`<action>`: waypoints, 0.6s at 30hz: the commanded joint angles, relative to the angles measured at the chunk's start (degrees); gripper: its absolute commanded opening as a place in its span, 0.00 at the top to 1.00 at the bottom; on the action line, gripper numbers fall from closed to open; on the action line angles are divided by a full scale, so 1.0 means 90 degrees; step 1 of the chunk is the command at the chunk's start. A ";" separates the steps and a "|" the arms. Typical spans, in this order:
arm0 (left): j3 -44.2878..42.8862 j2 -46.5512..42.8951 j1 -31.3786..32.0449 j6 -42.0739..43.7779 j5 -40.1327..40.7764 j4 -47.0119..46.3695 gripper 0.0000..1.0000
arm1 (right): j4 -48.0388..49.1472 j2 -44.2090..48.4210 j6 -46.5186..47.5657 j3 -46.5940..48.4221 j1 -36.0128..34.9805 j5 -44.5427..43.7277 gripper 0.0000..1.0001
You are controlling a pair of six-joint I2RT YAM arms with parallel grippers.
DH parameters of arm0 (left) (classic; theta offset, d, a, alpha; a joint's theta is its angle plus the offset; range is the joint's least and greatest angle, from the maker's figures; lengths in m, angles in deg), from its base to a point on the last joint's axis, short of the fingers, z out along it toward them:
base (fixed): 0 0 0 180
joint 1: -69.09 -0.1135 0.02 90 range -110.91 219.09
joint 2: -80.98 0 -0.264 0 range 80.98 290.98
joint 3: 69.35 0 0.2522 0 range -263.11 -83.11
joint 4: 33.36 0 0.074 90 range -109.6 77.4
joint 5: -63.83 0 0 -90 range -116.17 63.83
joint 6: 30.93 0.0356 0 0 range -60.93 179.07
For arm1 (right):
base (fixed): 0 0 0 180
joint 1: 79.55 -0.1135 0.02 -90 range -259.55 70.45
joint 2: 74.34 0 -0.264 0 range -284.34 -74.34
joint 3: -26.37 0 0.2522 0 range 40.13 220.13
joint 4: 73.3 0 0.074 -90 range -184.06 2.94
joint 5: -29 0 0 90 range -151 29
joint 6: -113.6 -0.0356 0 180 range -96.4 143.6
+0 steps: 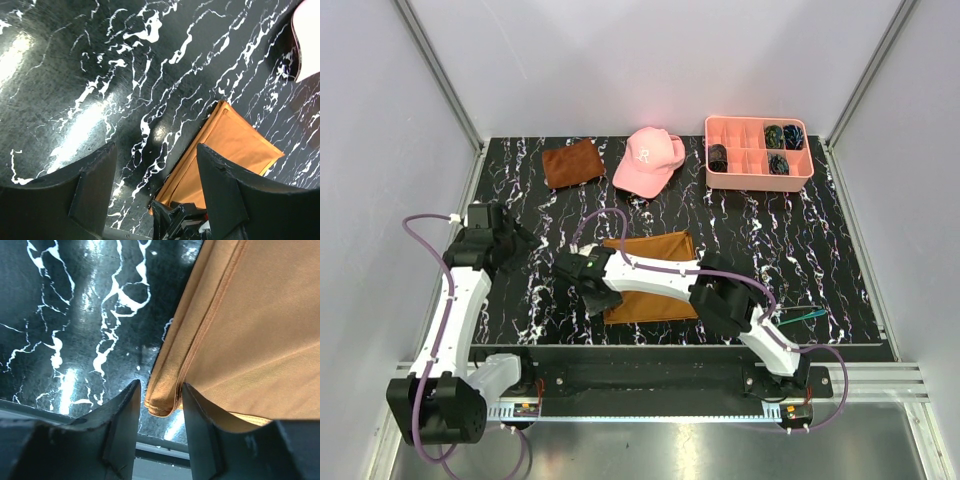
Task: Fold the napkin into a case and place the utensils inside
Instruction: Pick up the upper triangle-folded napkin from the center of the board.
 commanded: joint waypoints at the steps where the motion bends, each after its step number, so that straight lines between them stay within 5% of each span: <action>1: -0.0022 -0.0004 -0.0134 0.0138 -0.0098 -0.0109 0.32 | -0.0193 -0.0211 -0.0028 0.0416 -0.0137 -0.0155 0.54; 12: -0.0031 0.0153 -0.0329 0.0245 -0.0352 -0.0100 0.32 | -0.0701 -0.0700 -0.0067 0.0534 -0.0234 -0.0370 0.55; 18: 0.0037 0.0240 -0.0417 0.0333 -0.0517 -0.0168 0.31 | -0.0632 -0.0700 0.0021 0.0368 -0.0225 -0.0457 0.74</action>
